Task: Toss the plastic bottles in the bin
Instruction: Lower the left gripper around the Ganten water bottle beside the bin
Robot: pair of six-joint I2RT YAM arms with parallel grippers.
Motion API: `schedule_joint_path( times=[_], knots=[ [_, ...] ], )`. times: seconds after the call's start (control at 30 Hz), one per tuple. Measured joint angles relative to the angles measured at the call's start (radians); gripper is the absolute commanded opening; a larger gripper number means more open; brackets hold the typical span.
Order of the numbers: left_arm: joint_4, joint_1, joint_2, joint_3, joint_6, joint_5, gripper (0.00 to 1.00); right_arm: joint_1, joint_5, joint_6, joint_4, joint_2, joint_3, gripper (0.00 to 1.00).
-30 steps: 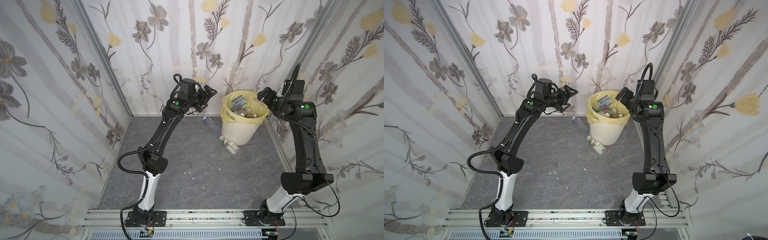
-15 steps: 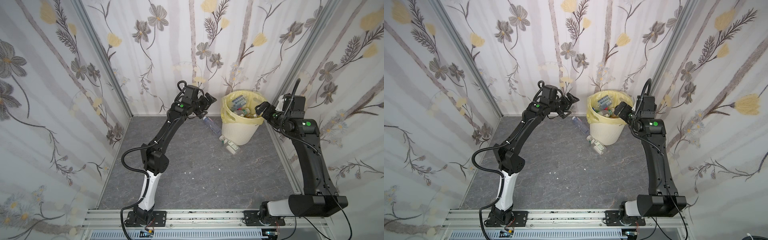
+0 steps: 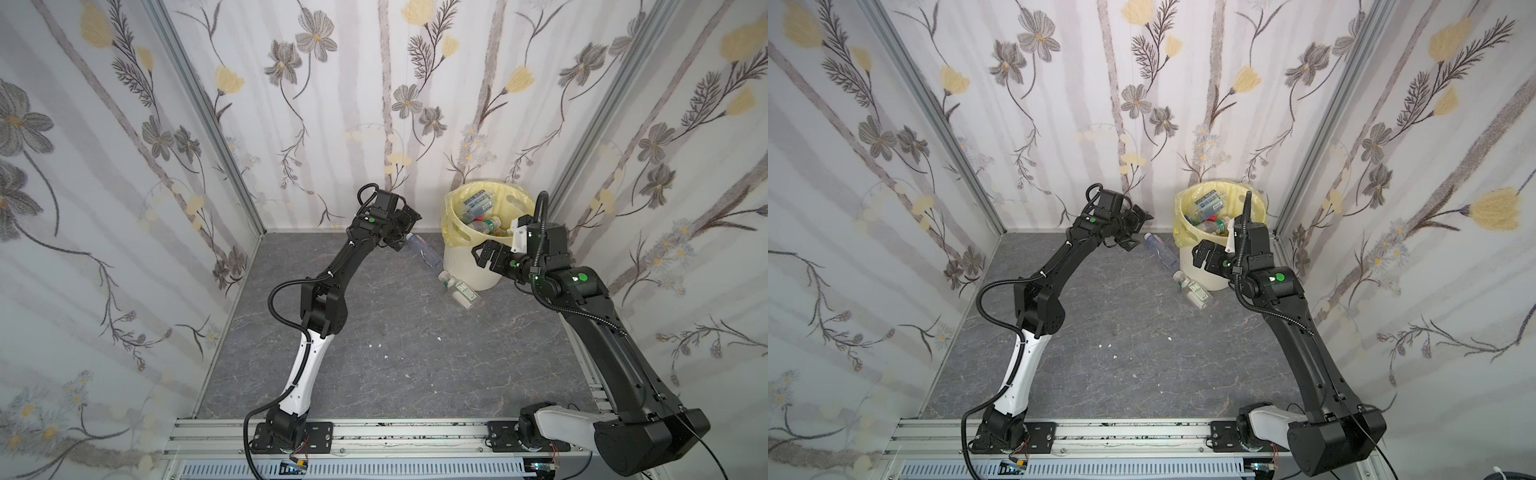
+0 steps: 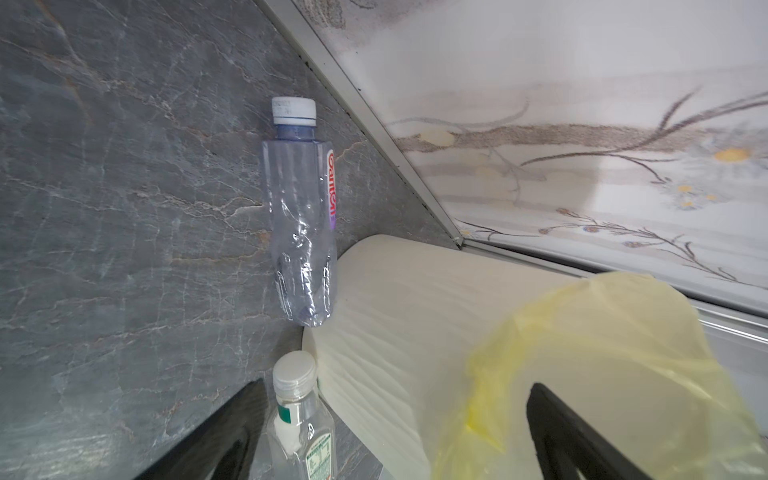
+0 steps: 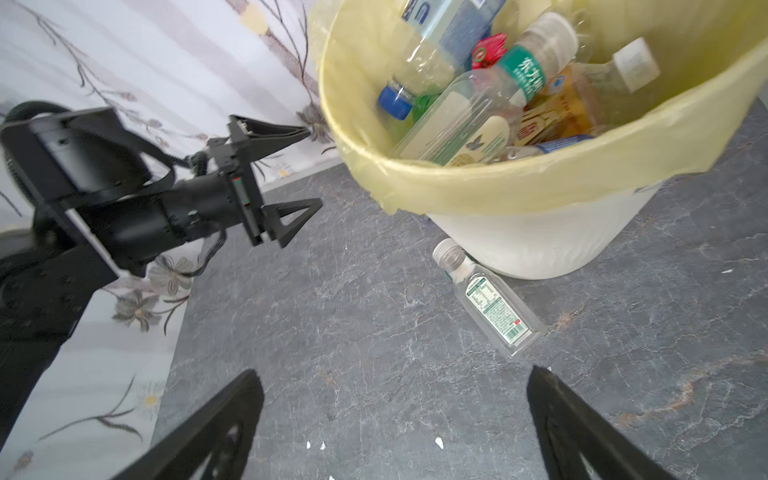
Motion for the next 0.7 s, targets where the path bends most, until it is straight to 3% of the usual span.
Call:
schedule_joint_path(
  times=[0.23, 0.7],
  knots=[
    [0.024, 0.004, 0.156, 0.109, -0.004, 0.003, 1.0, 0.067, 0.047, -0.035, 0.0, 0.046, 0.005, 1.0],
    [0.298, -0.004, 0.351, 0.117, 0.0, 0.036, 0.97, 0.083, 0.053, -0.015, 0.007, 0.085, 0.016, 1.0]
  ],
)
